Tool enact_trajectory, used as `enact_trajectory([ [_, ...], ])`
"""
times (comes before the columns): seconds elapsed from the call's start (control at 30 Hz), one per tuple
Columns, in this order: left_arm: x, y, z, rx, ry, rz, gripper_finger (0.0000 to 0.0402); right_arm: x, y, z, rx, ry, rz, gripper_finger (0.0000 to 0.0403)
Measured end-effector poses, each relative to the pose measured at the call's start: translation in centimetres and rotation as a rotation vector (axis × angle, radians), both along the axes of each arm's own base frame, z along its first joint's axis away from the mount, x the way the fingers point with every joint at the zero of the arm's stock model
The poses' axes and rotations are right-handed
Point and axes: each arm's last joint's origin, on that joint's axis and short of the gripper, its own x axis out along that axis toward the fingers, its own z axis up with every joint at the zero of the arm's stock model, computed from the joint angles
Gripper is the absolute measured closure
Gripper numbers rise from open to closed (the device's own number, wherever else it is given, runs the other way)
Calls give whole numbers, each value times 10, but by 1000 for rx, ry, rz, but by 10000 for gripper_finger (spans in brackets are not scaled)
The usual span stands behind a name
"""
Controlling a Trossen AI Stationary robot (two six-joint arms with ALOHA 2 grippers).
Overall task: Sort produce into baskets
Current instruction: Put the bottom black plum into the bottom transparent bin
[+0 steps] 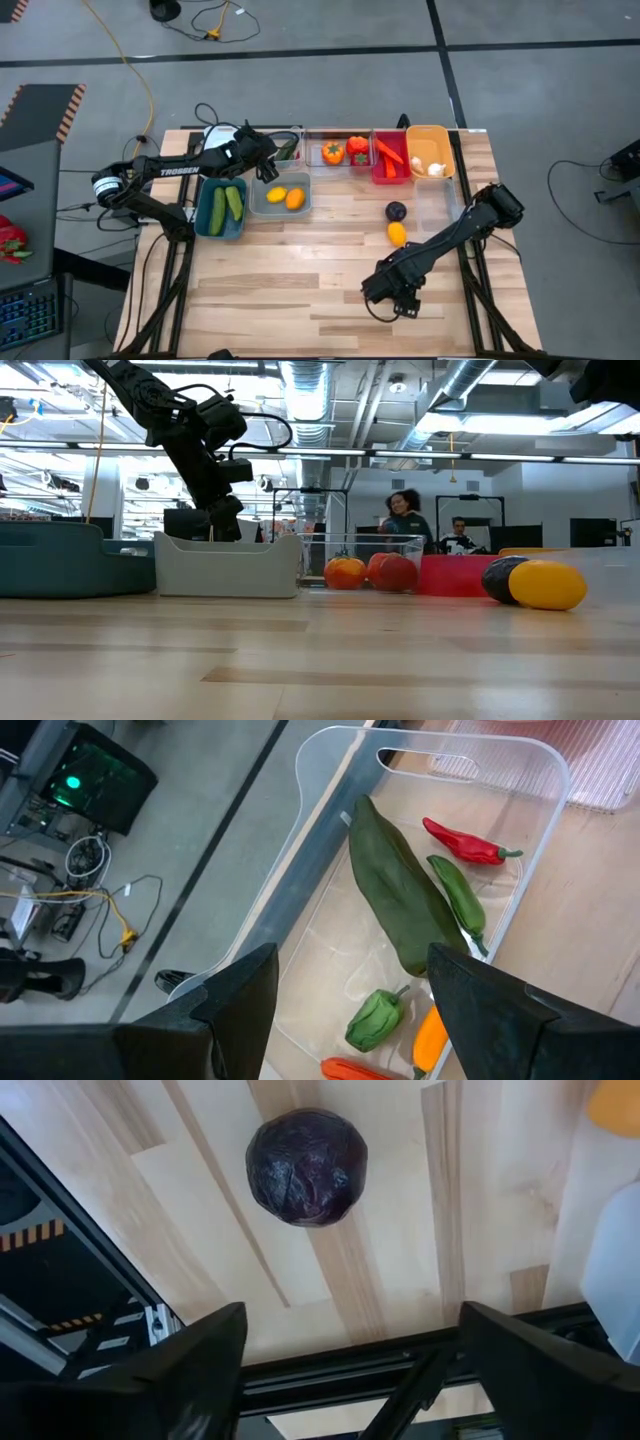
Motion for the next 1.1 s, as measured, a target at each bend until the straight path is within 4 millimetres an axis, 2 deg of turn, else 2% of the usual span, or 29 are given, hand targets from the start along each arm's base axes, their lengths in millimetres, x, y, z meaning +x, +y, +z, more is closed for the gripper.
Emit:
enact_trajectory([
  [0.2,0,0,0,0,0,0,159,0,3,0,8,-19,13,26],
  [0.3,0,0,0,0,0,0,159,1,8,-1,6,-43,-53,28],
  [0.57,0,0,0,0,0,0,159,5,33,-4,37,-210,-65,29],
  [0.83,0,0,0,-2,-1,-1,159,7,48,-35,-78,-140,-69,29],
  [1.1,1,-1,0,-14,-9,-17,159,17,47,-66,-146,-51,-53,29],
])
